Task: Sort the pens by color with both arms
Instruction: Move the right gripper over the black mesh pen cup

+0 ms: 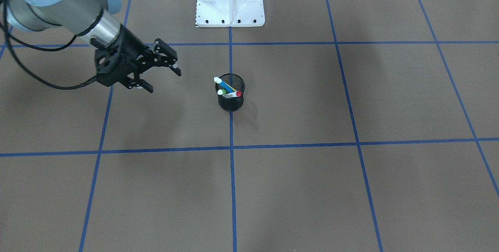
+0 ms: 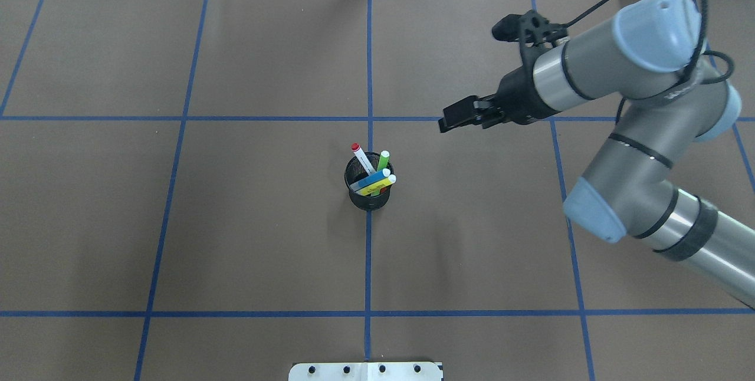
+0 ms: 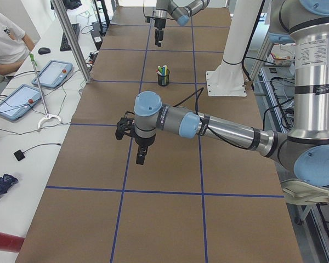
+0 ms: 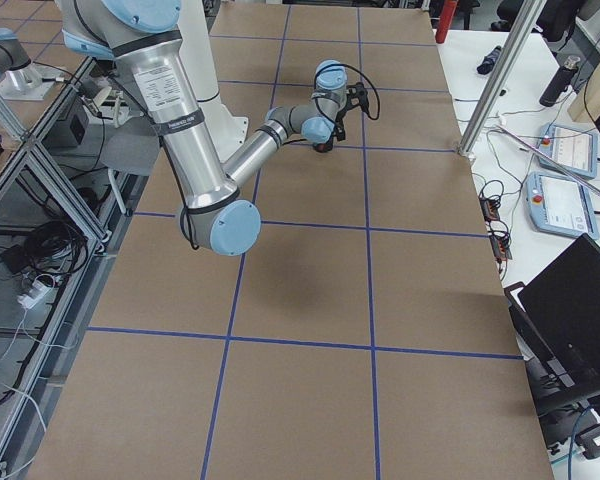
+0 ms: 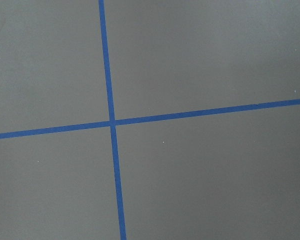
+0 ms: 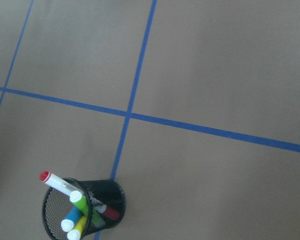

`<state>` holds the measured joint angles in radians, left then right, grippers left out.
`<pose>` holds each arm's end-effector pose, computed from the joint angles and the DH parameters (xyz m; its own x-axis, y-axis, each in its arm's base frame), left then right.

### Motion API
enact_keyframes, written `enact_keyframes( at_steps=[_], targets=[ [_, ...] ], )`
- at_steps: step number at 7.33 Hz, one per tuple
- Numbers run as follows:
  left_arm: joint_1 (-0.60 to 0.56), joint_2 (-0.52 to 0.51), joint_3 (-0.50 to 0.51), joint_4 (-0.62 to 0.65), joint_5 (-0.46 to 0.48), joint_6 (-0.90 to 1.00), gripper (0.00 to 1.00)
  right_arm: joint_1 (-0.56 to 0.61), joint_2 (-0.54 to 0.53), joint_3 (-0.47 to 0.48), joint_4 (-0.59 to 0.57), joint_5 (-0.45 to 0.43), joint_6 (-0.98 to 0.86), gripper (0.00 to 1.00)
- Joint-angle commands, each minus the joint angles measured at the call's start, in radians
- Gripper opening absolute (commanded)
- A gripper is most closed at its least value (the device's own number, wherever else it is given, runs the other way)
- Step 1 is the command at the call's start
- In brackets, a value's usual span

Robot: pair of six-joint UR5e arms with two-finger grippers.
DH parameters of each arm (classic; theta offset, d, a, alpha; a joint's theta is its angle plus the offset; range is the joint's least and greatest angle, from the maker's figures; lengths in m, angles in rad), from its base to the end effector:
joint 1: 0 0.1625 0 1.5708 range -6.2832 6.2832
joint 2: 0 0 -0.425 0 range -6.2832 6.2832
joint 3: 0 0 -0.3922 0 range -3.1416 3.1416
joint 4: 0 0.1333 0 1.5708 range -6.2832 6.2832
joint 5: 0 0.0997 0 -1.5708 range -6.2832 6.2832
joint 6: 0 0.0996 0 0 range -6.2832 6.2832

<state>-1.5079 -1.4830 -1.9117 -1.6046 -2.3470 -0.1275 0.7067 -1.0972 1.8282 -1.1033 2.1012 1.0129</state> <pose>-0.0346 -0.4613 0.5276 0.7017 0.1190 -0.7025 0.0292 0.9803 0.1953 -0.4041 -0.4540 0.2173 0.3415 -0.3089 0.8877 -0.0247 0.9412 0.3370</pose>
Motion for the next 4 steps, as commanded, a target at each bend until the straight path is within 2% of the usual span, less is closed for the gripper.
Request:
enact_keyframes(
  at_steps=[1, 2, 4],
  targets=[
    [0.002, 0.000, -0.001, 0.000, 0.000, 0.000, 1.00, -0.084, 0.069, -0.015, -0.035, -0.088, -0.083, 0.64],
    [0.002, 0.000, -0.003, 0.000, 0.000, 0.000, 1.00, -0.119, 0.071, -0.026, -0.035, -0.137, -0.199, 0.54],
    [0.002, 0.000, -0.003, 0.000, 0.000, 0.000, 1.00, -0.168, 0.072, -0.038, -0.035, -0.194, -0.254, 0.52]
  ],
)
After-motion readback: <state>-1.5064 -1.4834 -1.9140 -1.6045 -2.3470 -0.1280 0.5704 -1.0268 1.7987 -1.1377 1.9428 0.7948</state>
